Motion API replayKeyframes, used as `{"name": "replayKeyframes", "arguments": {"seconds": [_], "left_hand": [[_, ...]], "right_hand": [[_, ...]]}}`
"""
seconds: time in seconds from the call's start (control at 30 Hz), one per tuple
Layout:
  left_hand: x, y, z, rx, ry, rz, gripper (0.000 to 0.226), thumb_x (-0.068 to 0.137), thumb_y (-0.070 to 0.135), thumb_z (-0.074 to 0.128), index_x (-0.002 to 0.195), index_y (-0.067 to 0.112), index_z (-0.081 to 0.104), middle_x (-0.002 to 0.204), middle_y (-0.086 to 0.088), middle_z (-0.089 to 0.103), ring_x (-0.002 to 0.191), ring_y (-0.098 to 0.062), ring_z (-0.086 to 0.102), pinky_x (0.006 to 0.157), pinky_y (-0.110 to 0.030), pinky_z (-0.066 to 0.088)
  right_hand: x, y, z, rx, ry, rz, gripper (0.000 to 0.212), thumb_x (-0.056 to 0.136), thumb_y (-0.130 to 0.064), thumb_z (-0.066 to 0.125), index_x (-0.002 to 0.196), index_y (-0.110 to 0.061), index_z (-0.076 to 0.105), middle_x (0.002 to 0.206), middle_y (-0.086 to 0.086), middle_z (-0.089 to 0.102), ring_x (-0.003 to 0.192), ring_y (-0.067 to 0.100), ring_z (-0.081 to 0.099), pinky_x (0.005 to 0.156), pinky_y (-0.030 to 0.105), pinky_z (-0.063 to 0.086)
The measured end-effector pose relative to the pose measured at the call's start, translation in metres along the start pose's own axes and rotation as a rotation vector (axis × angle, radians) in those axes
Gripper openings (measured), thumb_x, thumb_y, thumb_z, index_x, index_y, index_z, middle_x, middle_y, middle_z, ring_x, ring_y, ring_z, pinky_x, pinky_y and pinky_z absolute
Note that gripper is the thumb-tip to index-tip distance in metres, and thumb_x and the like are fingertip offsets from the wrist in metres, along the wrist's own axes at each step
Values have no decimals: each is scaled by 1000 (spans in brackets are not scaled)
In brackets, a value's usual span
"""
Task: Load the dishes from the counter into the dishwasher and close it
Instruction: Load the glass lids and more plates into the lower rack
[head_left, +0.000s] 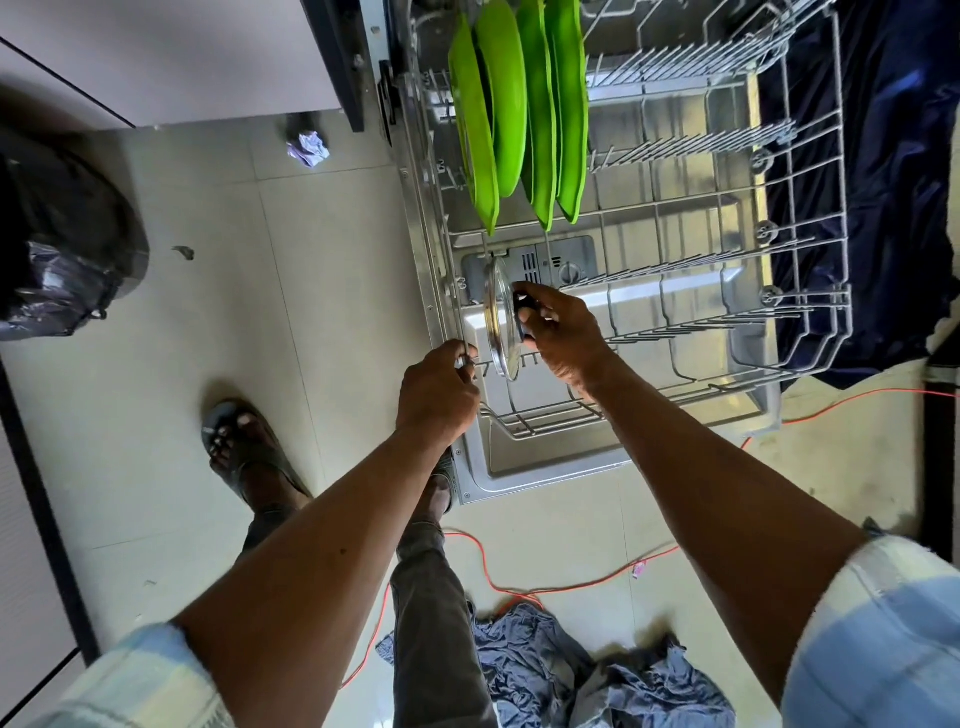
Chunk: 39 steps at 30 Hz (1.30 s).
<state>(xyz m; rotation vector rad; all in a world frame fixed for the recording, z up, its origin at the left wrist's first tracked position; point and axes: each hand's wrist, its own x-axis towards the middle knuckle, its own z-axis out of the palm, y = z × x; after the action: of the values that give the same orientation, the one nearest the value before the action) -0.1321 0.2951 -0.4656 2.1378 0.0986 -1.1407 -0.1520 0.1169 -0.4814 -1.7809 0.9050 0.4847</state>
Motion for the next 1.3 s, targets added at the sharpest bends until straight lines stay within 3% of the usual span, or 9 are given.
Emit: {"name": "replayKeyframes", "arguments": {"seconds": [0.3, 0.43, 0.53, 0.67, 0.87, 0.93, 1.07, 1.2, 1.3], "left_hand": [[5, -3, -1, -53, -35, -39, 30, 104, 12, 57, 130, 24, 66, 128, -6, 71, 101, -28, 75, 89, -40, 63], [0, -3, -15, 15, -51, -13, 34, 106, 28, 58, 140, 28, 56, 135, -4, 68, 108, -22, 71, 84, -25, 51], [-19, 5, -52, -6, 57, 51, 43, 106, 38, 56, 146, 24, 52, 137, -6, 67, 120, -24, 66, 98, -29, 50], [-58, 23, -141, -72, 265, 267, 41, 103, 27, 62, 143, 19, 57, 137, -5, 64, 121, -22, 65, 105, -37, 50], [-148, 45, -320, 73, 608, 571, 44, 101, 39, 53, 143, 25, 53, 133, 6, 54, 115, -18, 58, 99, -41, 53], [-180, 45, -384, 109, 727, 576, 47, 101, 40, 51, 145, 24, 50, 143, 1, 53, 129, -20, 53, 109, -37, 46], [-241, 29, -503, 200, 952, 515, 51, 101, 37, 52, 148, 16, 50, 153, -5, 47, 142, -24, 46, 115, -31, 37], [-293, -5, -606, 220, 1154, 412, 50, 99, 35, 55, 142, 10, 56, 150, -13, 49, 142, -33, 46, 117, -48, 40], [-326, -43, -666, 217, 1214, 281, 61, 92, 45, 59, 144, 13, 55, 150, -11, 50, 141, -32, 46, 116, -50, 41]], "right_hand": [[-7, 7, 3, -85, 15, -73, 38, 105, -28, 54, 142, -23, 58, 112, 1, 63, 111, 27, 67, 98, 46, 57], [-16, -1, 7, -157, 76, -36, 43, 106, -35, 49, 148, -33, 50, 136, 9, 65, 118, 28, 66, 98, 38, 54], [-40, -26, 5, -208, 149, -40, 51, 107, -39, 44, 155, -24, 39, 146, 13, 55, 135, 28, 53, 109, 41, 44], [-102, -86, -1, -217, 285, -207, 47, 106, -33, 47, 150, -17, 44, 142, 14, 55, 126, 28, 56, 106, 46, 46], [-179, -218, 25, -117, 260, -459, 30, 104, -23, 53, 132, -19, 62, 126, -1, 62, 118, 19, 60, 104, 31, 48], [-196, -274, 46, -67, 247, -534, 24, 104, -23, 55, 125, -22, 65, 119, -7, 63, 111, 14, 62, 96, 35, 52], [-220, -389, 99, -45, 192, -746, 20, 102, -17, 57, 114, -30, 67, 110, -8, 66, 98, -2, 61, 81, 7, 44], [-244, -497, 161, -89, 66, -928, 20, 100, -16, 58, 108, -29, 71, 108, -15, 66, 92, 4, 65, 78, 20, 53], [-265, -567, 211, -163, -21, -1089, 18, 99, -12, 60, 105, -25, 72, 104, -10, 68, 91, 4, 65, 77, 14, 50]]}}
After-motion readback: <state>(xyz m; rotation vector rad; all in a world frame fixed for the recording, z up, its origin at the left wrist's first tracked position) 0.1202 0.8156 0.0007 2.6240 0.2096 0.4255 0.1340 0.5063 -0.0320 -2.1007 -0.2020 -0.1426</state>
